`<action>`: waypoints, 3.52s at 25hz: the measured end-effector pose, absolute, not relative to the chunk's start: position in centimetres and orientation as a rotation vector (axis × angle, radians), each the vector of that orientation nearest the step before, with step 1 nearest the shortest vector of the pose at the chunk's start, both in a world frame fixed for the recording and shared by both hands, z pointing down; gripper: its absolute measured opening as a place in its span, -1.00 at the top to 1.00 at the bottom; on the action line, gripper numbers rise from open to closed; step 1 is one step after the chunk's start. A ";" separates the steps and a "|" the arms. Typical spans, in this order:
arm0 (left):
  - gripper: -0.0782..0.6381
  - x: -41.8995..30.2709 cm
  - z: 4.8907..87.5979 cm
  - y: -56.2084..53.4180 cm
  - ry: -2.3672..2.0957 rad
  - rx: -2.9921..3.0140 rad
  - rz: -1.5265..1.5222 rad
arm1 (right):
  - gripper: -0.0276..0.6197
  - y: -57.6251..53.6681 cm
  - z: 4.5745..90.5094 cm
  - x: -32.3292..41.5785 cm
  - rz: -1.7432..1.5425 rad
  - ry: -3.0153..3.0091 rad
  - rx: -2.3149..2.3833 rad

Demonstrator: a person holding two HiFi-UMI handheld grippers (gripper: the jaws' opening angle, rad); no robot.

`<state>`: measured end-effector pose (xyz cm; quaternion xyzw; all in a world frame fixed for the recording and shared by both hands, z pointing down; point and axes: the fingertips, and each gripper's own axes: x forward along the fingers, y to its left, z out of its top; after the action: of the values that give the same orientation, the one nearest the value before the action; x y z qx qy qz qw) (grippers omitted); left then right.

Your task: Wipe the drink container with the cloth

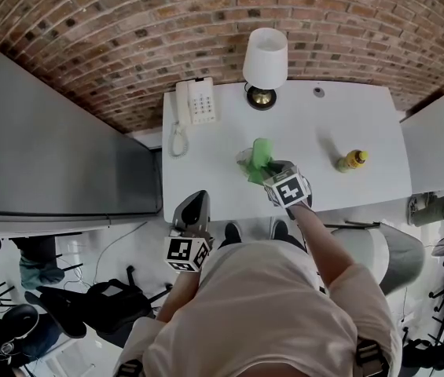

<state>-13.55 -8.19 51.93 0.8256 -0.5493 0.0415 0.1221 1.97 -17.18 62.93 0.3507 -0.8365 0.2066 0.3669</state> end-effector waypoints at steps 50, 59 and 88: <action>0.75 -13.7 51.5 -8.7 -1.603 2.419 0.093 | 0.73 -14.1 56.9 -7.3 0.521 -2.470 0.642; 0.75 -13.2 51.6 -8.9 -1.586 2.431 0.097 | 0.73 -19.9 55.5 -3.0 0.408 -2.395 0.812; 0.75 -13.4 52.3 -8.7 -1.576 2.393 0.085 | 0.73 -18.2 60.3 -4.9 0.414 -2.243 0.734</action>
<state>-13.38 -8.75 52.34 0.8269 -0.5446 0.0293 0.1368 -4.91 -18.17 60.26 0.2853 -0.8718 0.1611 0.3643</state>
